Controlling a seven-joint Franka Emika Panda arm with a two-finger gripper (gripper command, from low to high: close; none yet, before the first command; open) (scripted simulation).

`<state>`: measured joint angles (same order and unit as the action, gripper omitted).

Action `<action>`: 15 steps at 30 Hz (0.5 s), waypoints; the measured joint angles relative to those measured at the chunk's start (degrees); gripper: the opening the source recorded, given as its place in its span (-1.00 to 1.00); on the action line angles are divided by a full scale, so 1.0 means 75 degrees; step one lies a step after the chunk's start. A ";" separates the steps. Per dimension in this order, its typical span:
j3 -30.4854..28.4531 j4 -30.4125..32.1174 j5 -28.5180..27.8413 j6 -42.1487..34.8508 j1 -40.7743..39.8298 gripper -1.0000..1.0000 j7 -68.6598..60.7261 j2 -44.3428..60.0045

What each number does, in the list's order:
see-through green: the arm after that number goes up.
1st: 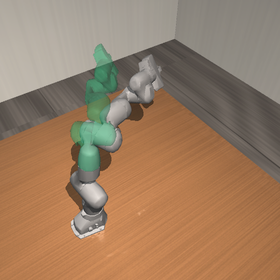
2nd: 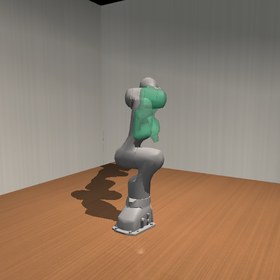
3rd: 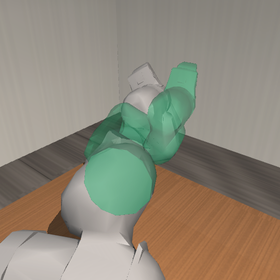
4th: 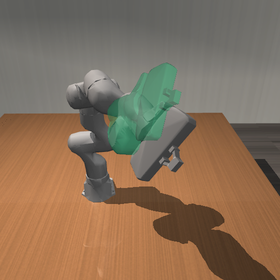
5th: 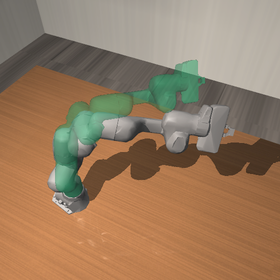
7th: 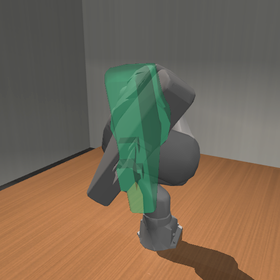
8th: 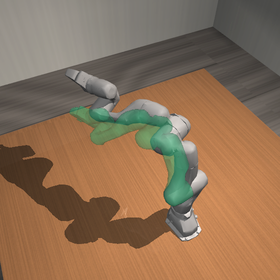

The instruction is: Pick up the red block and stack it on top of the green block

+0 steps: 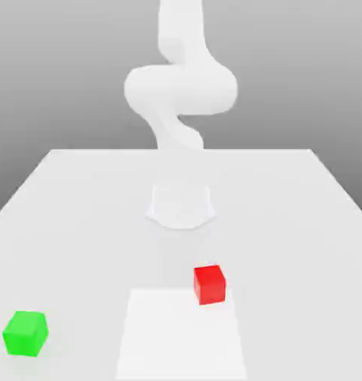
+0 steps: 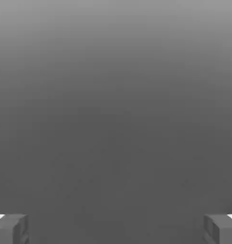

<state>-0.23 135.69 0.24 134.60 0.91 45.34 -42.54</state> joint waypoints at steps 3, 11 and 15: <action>0.0002 0.0747 0.0077 0.0550 0.0145 0.00 -0.0113 0.0647; 0.0131 0.2768 0.0203 0.1994 0.0529 0.00 -0.0369 0.2371; 0.0286 0.3899 0.0211 0.2830 0.0700 0.00 -0.0466 0.3401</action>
<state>1.91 164.93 1.82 155.82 6.16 41.84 -17.04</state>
